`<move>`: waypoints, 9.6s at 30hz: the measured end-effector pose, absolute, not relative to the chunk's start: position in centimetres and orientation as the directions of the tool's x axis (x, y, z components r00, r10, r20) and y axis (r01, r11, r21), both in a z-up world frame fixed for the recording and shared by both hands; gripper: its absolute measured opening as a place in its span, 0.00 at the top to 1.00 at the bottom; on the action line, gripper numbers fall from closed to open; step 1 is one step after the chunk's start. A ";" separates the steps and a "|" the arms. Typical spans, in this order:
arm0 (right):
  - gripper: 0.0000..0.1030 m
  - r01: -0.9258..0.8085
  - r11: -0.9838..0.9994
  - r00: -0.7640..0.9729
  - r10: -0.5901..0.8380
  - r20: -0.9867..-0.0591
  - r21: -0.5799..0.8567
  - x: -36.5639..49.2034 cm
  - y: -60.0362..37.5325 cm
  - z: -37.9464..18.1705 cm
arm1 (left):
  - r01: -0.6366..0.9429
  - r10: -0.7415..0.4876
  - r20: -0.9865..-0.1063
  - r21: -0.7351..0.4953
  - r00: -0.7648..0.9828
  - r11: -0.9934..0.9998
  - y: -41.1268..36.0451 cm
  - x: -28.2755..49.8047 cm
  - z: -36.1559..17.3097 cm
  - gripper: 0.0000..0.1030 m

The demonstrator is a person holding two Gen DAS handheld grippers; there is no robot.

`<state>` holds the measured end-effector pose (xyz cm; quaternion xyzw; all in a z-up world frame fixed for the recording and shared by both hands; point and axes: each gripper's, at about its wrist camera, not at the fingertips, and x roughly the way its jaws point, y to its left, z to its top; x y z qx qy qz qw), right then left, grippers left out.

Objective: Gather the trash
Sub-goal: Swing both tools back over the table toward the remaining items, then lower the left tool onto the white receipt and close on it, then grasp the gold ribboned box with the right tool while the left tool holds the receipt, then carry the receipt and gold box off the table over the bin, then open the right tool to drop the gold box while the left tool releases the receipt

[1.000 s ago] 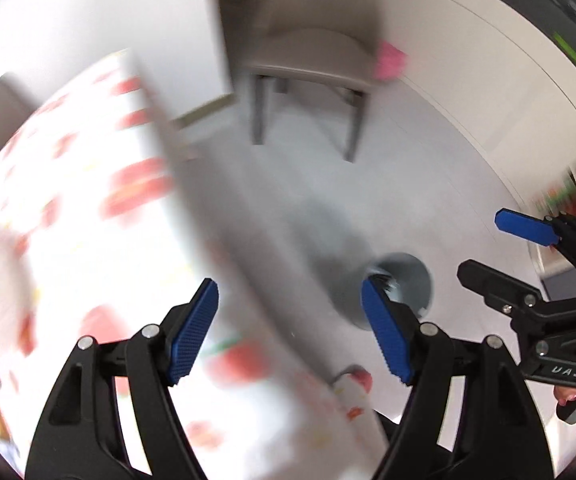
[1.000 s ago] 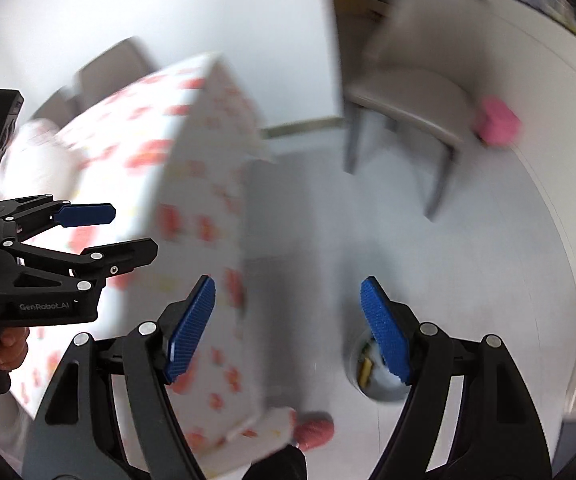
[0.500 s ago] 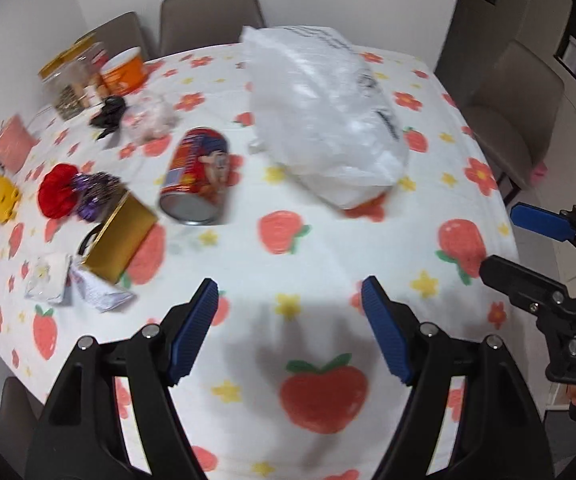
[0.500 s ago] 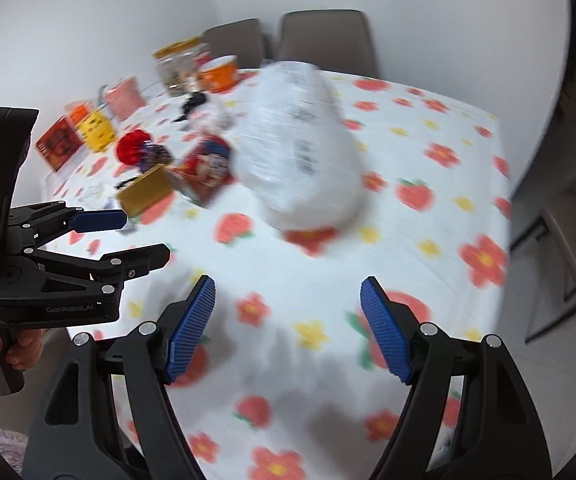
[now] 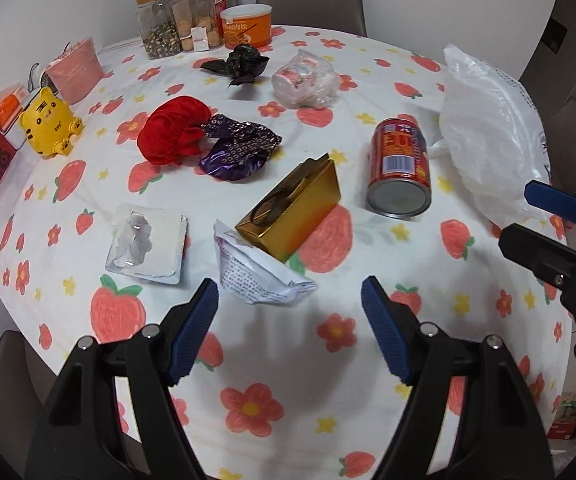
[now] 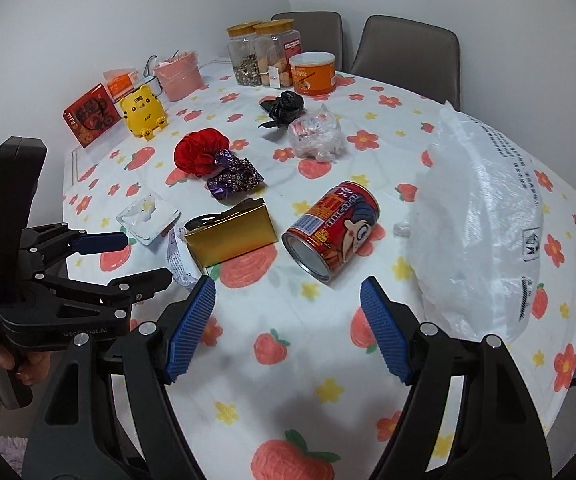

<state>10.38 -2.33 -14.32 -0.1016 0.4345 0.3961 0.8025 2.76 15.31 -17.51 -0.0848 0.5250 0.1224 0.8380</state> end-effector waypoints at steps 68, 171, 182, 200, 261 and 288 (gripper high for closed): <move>0.30 -0.735 0.662 0.253 0.471 -0.845 0.149 16.0 1.3 -18.6 | -0.216 0.074 -0.929 -0.006 0.362 0.976 17.2 9.5 -25.4 0.30; 0.48 -0.792 0.607 0.224 0.399 -0.889 0.072 15.4 13.6 -24.5 | -0.415 0.040 -0.912 -0.146 0.407 0.898 23.9 4.5 -24.5 0.90; 0.51 -0.788 0.610 0.230 0.417 -0.880 0.083 14.0 11.6 -23.6 | -0.428 0.091 -0.911 -0.099 0.401 0.898 23.5 3.8 -24.0 0.90; 0.51 -0.757 0.643 0.287 0.490 -0.823 0.119 10.7 4.7 -17.2 | -0.337 0.079 -0.876 -0.098 0.476 0.936 20.1 3.5 -18.8 0.90; 0.49 0.334 0.921 0.257 0.118 -0.959 0.203 -2.4 -70.8 -50.5 | 0.753 -0.187 -0.978 -0.195 -0.097 0.629 -62.5 7.7 -48.1 0.86; 0.37 0.221 0.960 0.412 0.068 -0.908 0.172 -1.9 -65.1 -34.7 | 0.664 -0.323 -0.945 -0.216 0.041 0.716 -53.8 8.7 -34.9 0.47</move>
